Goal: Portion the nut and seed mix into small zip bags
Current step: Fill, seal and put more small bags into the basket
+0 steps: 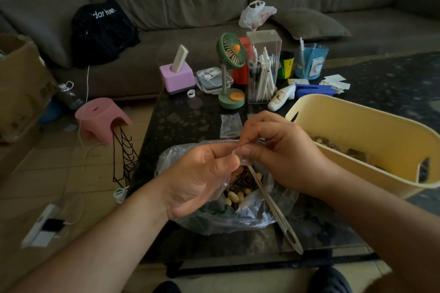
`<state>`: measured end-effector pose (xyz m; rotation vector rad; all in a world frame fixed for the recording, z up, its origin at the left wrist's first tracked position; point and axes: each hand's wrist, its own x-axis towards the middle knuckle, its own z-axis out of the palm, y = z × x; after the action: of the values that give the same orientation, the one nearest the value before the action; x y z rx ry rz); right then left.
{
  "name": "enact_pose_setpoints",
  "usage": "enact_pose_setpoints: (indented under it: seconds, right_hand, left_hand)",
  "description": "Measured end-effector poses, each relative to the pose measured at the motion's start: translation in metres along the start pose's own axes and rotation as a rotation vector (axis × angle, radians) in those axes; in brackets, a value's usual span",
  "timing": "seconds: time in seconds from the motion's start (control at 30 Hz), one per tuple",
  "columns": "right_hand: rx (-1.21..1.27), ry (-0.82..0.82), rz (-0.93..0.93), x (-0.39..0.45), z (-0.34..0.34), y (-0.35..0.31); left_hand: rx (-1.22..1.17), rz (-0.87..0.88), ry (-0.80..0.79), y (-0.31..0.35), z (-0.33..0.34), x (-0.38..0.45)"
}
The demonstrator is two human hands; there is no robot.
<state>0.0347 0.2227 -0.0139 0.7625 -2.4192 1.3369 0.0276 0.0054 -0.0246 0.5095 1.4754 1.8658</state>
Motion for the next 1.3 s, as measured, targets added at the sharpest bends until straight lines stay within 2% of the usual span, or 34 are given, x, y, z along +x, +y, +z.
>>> enact_pose_setpoints:
  seconds: [0.13, 0.23, 0.3, 0.37, 0.4, 0.47, 0.57, 0.67, 0.73, 0.87, 0.93, 1.1, 1.17, 1.3]
  right_hand:
    - [0.004, 0.005, 0.059, 0.0, -0.001, -0.005]
    - [0.119, -0.006, 0.319, 0.002, -0.009, -0.004]
    - [-0.101, -0.222, 0.399, -0.001, -0.011, 0.005]
    - [-0.432, -0.536, 0.359, -0.01, -0.005, 0.019]
    - [-0.532, -0.643, 0.325, -0.014, 0.0, 0.026]
    - [-0.612, -0.73, 0.274, -0.022, 0.007, 0.038]
    - [-0.668, -0.685, 0.199, -0.025, 0.013, 0.05]
    - [-0.688, -0.618, 0.137, -0.024, 0.013, 0.048]
    - [-0.668, -0.543, 0.123, -0.02, 0.011, 0.045]
    - [-0.684, -0.333, 0.118, -0.008, 0.007, 0.036]
    - [-0.65, -0.279, 0.149, -0.004, 0.006, 0.034]
    - [-0.642, -0.111, 0.087, 0.001, 0.003, 0.025]
    - [-0.598, -0.09, 0.098, 0.0, 0.004, 0.018]
    - [-0.541, -0.176, 0.224, -0.003, 0.011, 0.016]
  left_hand:
    - [0.077, 0.009, 0.036, -0.001, -0.005, 0.0]
    - [0.145, -0.028, 0.128, 0.008, -0.016, -0.004]
    - [0.146, -0.103, 0.209, 0.016, -0.026, -0.011]
    - [0.176, -0.216, 0.232, 0.022, -0.033, -0.018]
    - [0.234, -0.283, 0.229, 0.023, -0.036, -0.022]
    - [0.452, -0.417, 0.237, 0.021, -0.039, -0.025]
    - [0.784, -0.523, 0.307, 0.013, -0.033, -0.023]
    - [1.013, -0.501, 0.439, 0.007, -0.031, -0.015]
    - [1.108, -0.489, 0.466, 0.005, -0.032, -0.007]
    - [1.022, -0.497, 0.449, -0.001, -0.034, 0.008]
    - [1.015, -0.499, 0.448, -0.007, -0.038, 0.016]
    - [0.995, -0.534, 0.489, -0.015, -0.05, 0.024]
    - [0.997, -0.533, 0.506, -0.016, -0.05, 0.025]
    - [0.86, -0.522, 0.543, -0.013, -0.049, 0.022]
